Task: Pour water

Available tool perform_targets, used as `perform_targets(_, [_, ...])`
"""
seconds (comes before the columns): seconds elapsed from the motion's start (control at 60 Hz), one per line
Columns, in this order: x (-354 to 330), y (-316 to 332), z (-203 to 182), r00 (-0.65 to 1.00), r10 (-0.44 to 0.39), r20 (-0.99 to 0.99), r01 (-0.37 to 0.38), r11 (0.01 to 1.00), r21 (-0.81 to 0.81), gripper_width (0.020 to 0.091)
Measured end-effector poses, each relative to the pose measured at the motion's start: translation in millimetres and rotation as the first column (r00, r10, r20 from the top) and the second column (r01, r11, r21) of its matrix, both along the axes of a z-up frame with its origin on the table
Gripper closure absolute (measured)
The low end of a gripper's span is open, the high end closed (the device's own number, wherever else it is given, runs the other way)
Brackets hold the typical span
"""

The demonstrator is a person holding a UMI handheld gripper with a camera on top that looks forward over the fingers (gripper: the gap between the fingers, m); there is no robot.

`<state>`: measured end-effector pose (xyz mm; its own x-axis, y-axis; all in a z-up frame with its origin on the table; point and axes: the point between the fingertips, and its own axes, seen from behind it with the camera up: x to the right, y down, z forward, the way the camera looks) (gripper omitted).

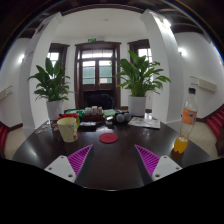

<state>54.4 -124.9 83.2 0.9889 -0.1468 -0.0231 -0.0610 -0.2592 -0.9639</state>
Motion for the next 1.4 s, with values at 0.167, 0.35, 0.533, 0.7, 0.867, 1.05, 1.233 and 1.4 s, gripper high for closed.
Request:
perform_targets(0.167, [12.0, -0.9, 3.0, 0.997, 0.058, 0.054, -0.059, 0.998, 0.018, 0.0281])
perform_targets(0.35, [54.0, -16.7, -5.5, 0.987, 0.131, 0.096, -0.132, 0.991, 0.003, 0.0282])
perform_targets(0.533, [127.2, -38.2, -8.5, 0.983, 0.101, 0.156, -0.102, 0.995, -0.003, 0.0283])
perform_targets(0.7, [199.4, -49.4, -5.4, 0.991, 0.044, 0.124, -0.046, 0.999, 0.018, 0.0280])
perform_targets(0.867, [246.6, -27.3, 7.9, 0.997, 0.057, 0.058, -0.059, 0.997, 0.047, 0.0289])
perform_targets(1.05, [266.1, 7.8, 32.6, 0.997, 0.074, 0.030, -0.077, 0.991, 0.106, 0.0284])
perform_targets(1.233, [258.3, 38.8, 37.7, 0.992, 0.124, 0.015, -0.125, 0.986, 0.108, 0.0354])
perform_targets(1.4, [265.2, 47.1, 39.6, 0.995, 0.092, 0.038, -0.096, 0.988, 0.122, 0.0585])
